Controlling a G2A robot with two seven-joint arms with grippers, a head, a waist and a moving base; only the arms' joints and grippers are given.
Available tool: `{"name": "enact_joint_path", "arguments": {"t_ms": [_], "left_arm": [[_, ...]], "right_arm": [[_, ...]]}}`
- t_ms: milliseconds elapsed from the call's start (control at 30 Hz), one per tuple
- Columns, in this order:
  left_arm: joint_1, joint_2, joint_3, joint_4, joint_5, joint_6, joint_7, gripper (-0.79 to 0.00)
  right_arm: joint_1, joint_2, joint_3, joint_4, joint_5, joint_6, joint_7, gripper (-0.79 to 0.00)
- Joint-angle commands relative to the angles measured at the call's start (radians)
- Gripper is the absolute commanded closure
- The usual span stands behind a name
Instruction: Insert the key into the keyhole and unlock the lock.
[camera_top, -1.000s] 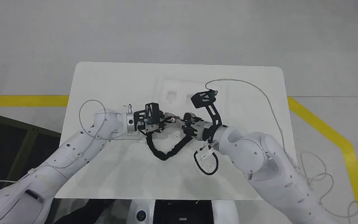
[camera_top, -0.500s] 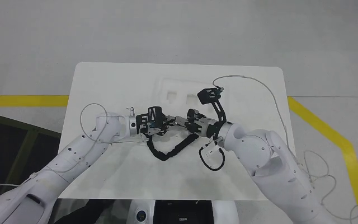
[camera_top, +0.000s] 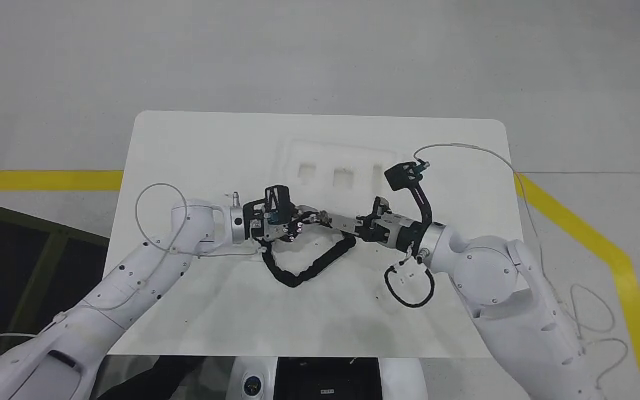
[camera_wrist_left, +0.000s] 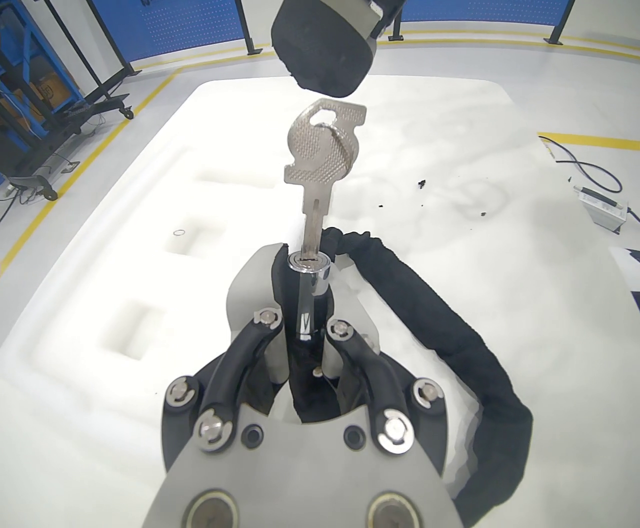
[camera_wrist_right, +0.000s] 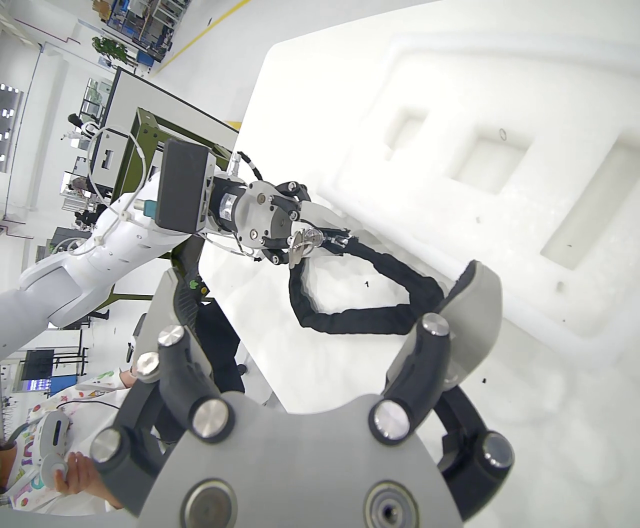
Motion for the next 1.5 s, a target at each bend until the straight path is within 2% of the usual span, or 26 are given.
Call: {"name": "enact_joint_path", "arguments": {"t_ms": [0, 167, 200, 233, 267, 300, 633, 1467], "left_arm": [[0.0, 0.0, 0.0, 0.0, 0.0, 0.0, 0.0, 0.0], [0.0, 0.0, 0.0, 0.0, 0.0, 0.0, 0.0, 0.0], [0.003, 0.0, 0.0, -0.002, -0.001, 0.004, -0.002, 0.0], [0.008, -0.001, -0.001, -0.006, -0.002, 0.011, -0.007, 0.0], [0.014, -0.001, -0.004, -0.013, -0.005, 0.015, -0.014, 0.0], [0.017, -0.002, -0.007, -0.016, -0.008, 0.014, -0.02, 0.0], [0.033, -0.008, -0.031, -0.027, -0.005, -0.008, -0.052, 0.0], [0.058, -0.028, -0.076, -0.032, 0.028, -0.028, -0.071, 0.0]], "right_arm": [[0.0, 0.0, 0.0, 0.0, 0.0, 0.0, 0.0, -0.785], [0.0, 0.0, 0.0, 0.0, 0.0, 0.0, 0.0, -0.785], [-0.003, 0.0, 0.0, 0.001, 0.002, -0.002, -0.004, -0.539], [-0.008, 0.0, 0.0, 0.004, 0.006, -0.007, -0.012, -0.259], [-0.015, 0.0, 0.001, 0.011, 0.013, -0.02, -0.015, -0.108], [-0.018, 0.001, 0.004, 0.018, 0.018, -0.035, -0.012, 0.0], [-0.004, 0.001, -0.005, 0.07, 0.056, -0.113, 0.003, 0.0], [0.08, -0.017, -0.095, 0.119, 0.055, -0.096, -0.014, 0.0]]}}
